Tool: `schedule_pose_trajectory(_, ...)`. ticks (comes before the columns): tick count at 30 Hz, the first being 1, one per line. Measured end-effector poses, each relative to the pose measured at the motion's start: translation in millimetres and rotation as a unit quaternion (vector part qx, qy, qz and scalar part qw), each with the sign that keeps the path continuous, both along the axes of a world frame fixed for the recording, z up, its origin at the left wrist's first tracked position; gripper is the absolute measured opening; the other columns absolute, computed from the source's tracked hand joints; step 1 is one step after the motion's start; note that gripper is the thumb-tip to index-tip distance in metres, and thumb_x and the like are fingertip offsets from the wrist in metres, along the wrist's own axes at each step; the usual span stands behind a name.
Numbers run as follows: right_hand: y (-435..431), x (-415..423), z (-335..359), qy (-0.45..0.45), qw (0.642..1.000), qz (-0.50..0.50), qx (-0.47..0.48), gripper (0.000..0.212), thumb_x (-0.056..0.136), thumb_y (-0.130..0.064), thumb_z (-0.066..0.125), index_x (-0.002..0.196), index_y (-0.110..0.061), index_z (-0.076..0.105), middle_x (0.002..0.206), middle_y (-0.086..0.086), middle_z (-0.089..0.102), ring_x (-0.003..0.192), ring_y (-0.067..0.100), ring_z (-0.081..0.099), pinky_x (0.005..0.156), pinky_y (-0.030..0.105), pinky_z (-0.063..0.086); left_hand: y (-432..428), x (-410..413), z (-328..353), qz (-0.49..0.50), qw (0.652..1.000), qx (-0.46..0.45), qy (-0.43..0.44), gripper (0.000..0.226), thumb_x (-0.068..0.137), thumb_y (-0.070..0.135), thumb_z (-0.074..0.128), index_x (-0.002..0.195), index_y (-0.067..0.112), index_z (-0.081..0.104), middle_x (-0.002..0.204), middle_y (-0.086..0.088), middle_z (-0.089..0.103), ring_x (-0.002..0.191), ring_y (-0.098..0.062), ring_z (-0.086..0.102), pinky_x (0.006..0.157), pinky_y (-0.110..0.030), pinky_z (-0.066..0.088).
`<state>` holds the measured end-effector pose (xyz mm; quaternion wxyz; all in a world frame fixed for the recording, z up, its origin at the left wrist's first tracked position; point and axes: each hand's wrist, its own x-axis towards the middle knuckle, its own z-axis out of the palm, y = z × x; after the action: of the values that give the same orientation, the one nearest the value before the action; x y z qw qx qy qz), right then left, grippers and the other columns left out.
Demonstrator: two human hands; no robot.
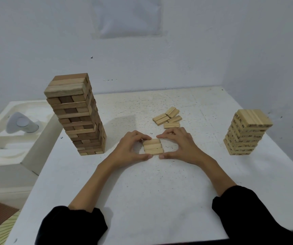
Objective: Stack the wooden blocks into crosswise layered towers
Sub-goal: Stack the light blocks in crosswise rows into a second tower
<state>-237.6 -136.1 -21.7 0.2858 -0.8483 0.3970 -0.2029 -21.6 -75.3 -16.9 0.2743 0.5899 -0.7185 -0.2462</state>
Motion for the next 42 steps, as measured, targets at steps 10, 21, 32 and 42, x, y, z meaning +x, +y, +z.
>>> schedule_pose_trajectory(10, 27, -6, -3, 0.2, 0.979, 0.008, -0.036, 0.121, 0.051, -0.094, -0.007, 0.15, -0.026, 0.005, 0.156, -0.004, -0.007, 0.138, 0.015, -0.007, 0.113, 0.037, -0.005, 33, -4, -3, 0.024, 0.978, 0.079, -0.192, 0.126, 0.051, 0.095, -0.012, 0.151, 0.018, -0.008, 0.158, 0.001, -0.014, 0.142, -0.012, -0.014, 0.114, -0.034, -0.008)
schedule_pose_trajectory(21, 27, -3, -2, 0.185, 0.982, 0.022, -0.032, 0.124, 0.049, -0.094, -0.012, 0.15, -0.024, 0.006, 0.156, -0.001, -0.002, 0.14, 0.019, -0.003, 0.114, 0.039, -0.002, 30, -9, -9, -0.009, 0.978, 0.055, -0.2, 0.121, 0.054, 0.092, -0.015, 0.151, 0.02, -0.006, 0.158, 0.001, -0.012, 0.142, -0.012, -0.012, 0.115, -0.035, -0.008)
schedule_pose_trajectory(32, -7, 6, 10, 0.066, 0.997, 0.045, -0.014, 0.061, 0.07, -0.05, 0.075, 0.125, -0.035, 0.054, 0.131, -0.011, 0.04, 0.126, 0.01, 0.025, 0.105, 0.031, 0.02, 8, -2, -5, 0.044, 0.993, -0.073, -0.082, 0.075, 0.061, 0.075, 0.051, 0.121, 0.03, 0.059, 0.125, 0.018, 0.045, 0.116, 0.002, 0.029, 0.102, -0.035, 0.028)
schedule_pose_trajectory(42, -5, -12, 42, 0.022, 0.994, 0.065, -0.082, 0.052, 0.067, -0.038, 0.08, 0.114, -0.028, 0.062, 0.125, -0.009, 0.045, 0.12, 0.007, 0.027, 0.105, 0.035, 0.031, -2, -8, 23, -0.014, 0.976, -0.192, -0.099, 0.054, 0.063, 0.065, 0.062, 0.103, 0.028, 0.068, 0.121, 0.015, 0.054, 0.117, -0.004, 0.035, 0.096, -0.036, 0.028)
